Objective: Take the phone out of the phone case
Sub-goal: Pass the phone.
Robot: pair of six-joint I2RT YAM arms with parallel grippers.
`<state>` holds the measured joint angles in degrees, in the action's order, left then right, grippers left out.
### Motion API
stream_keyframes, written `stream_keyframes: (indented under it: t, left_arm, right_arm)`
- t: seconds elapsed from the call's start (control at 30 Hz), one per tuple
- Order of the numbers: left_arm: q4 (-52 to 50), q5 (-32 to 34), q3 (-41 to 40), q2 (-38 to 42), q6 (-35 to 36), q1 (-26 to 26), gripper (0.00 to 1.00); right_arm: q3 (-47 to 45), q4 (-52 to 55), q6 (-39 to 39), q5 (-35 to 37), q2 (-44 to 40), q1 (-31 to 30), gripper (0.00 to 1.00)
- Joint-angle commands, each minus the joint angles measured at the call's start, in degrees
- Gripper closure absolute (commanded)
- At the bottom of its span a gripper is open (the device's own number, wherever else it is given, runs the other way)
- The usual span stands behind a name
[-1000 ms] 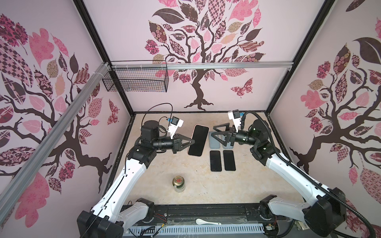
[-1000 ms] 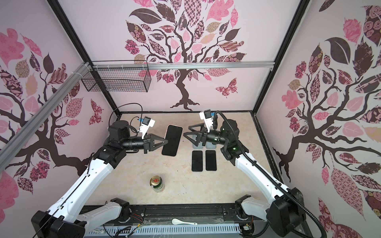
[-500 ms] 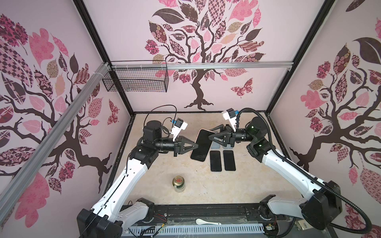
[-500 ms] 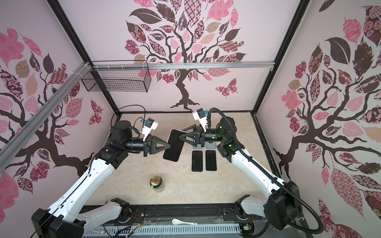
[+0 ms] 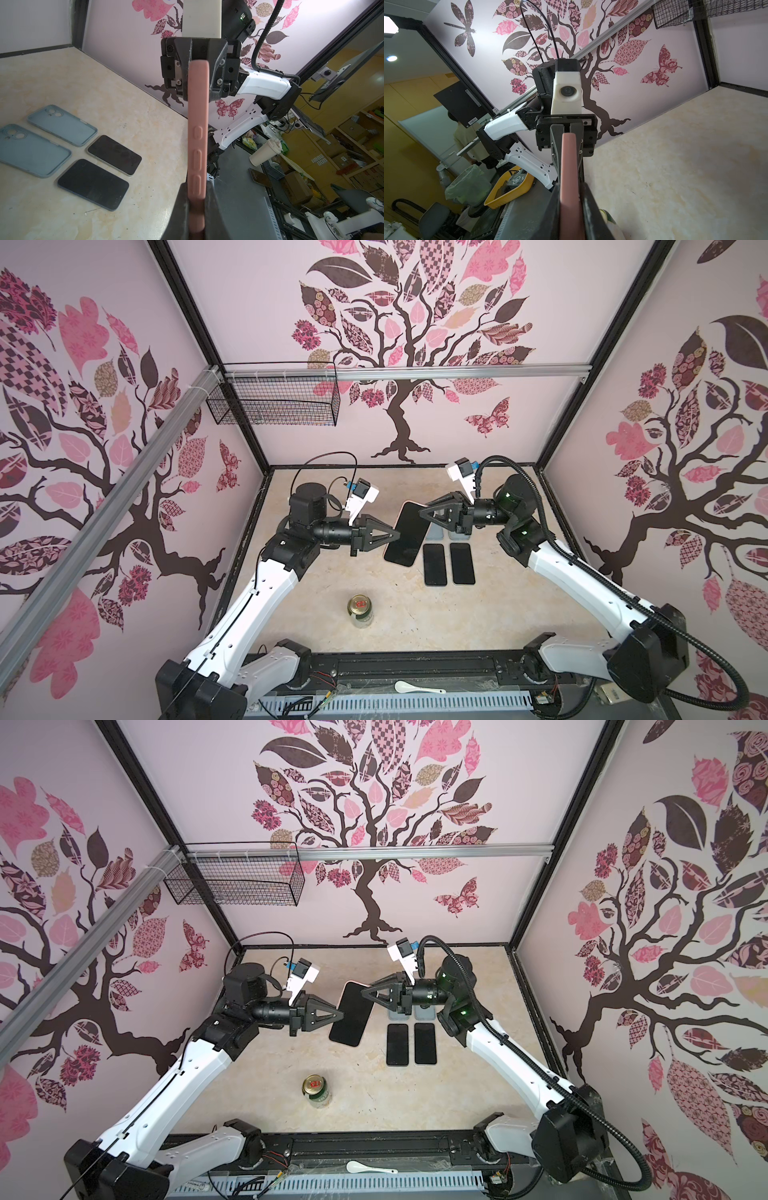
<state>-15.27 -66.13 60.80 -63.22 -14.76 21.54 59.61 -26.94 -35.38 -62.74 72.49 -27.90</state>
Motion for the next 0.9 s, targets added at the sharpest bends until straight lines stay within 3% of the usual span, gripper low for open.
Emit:
stream_keyframes:
  t: [0.0, 0.1, 0.27, 0.43, 0.5, 0.67, 0.87]
  left_arm:
    - [1.99, 0.21, 0.18, 0.31, 0.40, -0.01, 1.00]
    - [2.45, -0.40, -0.09, 0.38, -0.15, -0.01, 1.00]
    - [5.12, -0.97, -1.01, 1.04, -2.56, -0.01, 1.00]
    - [8.56, -0.42, -2.25, 1.54, -5.92, -0.01, 0.62]
    - [8.67, -0.43, -2.57, 1.75, -6.11, -0.01, 0.55]
    - [10.13, -0.58, -3.33, 2.55, -7.20, 0.08, 0.55]
    - [15.53, -1.14, -5.18, 3.14, -11.63, 0.08, 0.65]
  right_arm:
    - [2.15, 1.83, 1.16, 0.13, 0.53, -0.27, 0.90]
    - [1.77, 0.80, 0.05, 2.63, -0.29, -0.29, 1.00]
    - [1.21, -2.61, -3.03, 7.00, -2.41, -0.24, 1.00]
    - [0.41, -10.30, -9.16, 8.38, -4.12, -0.29, 1.00]
    - [-0.10, -13.44, -11.21, 9.65, -5.02, -0.25, 1.00]
    - [-0.46, -14.76, -12.43, 12.75, -6.93, -0.11, 1.00]
    - [-1.69, -14.95, -12.52, 14.60, -7.91, -0.10, 1.00]
